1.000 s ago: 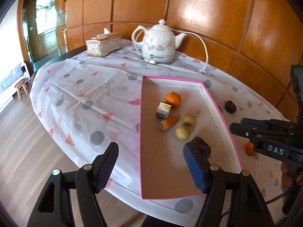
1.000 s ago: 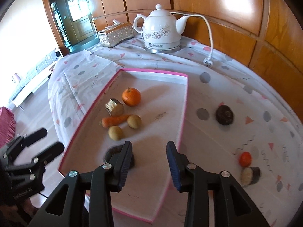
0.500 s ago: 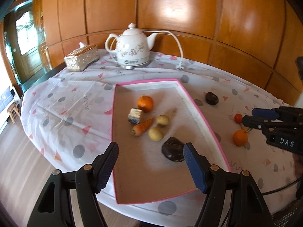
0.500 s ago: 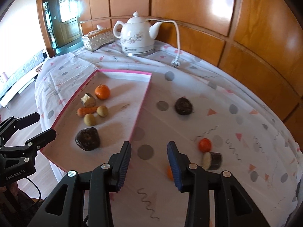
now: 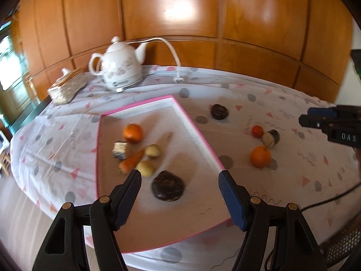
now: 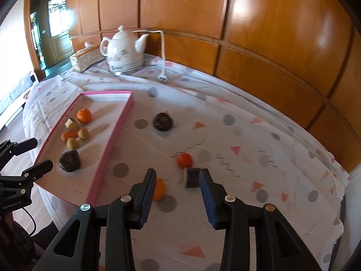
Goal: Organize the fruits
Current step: 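Withdraw the right tool from the tray toward the table edge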
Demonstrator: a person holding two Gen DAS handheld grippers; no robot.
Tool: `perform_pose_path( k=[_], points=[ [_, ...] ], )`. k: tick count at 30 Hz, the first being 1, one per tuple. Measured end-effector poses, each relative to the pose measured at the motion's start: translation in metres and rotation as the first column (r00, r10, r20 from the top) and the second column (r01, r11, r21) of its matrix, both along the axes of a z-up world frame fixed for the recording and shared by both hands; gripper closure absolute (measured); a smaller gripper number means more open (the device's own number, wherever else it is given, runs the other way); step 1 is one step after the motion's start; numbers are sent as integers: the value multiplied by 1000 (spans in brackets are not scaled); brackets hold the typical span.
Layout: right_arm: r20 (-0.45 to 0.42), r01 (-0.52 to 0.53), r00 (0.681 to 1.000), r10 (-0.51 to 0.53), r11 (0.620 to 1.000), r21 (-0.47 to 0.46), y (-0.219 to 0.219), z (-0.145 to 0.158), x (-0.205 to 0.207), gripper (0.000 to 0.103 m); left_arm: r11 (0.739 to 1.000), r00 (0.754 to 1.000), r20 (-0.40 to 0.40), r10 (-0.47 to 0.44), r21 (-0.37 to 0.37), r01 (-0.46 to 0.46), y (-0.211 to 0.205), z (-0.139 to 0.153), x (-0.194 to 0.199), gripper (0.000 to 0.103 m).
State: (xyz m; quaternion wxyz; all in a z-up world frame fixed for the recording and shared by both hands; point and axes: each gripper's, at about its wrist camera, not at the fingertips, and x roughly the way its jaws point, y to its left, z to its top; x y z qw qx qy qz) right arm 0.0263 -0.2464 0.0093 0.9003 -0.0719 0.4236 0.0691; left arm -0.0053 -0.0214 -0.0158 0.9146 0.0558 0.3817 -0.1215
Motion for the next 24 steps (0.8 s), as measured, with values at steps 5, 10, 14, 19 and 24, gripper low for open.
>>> perform_pose_path(
  k=[5, 10, 14, 19, 24],
  points=[
    [2, 63, 998, -63, 998, -15, -30, 1, -5, 63, 998, 998, -16, -66, 15, 66, -22, -2, 2, 32],
    [-6, 149, 989, -149, 988, -34, -69, 1, -10, 63, 992, 992, -20, -124, 34, 125, -44, -4, 5, 32],
    [-7, 212, 977, -213, 975, -61, -100, 1, -16, 63, 979, 980, -25, -195, 52, 196, -62, -6, 5, 32],
    [-13, 312, 949, -315, 946, -86, -149, -3, -23, 58, 956, 956, -50, -290, 20, 291, -80, -5, 9, 32],
    [-40, 421, 904, -426, 902, -93, -194, -18, -28, 58, 961, 954, -115, -278, -36, 275, -87, -9, 27, 32]
  ],
)
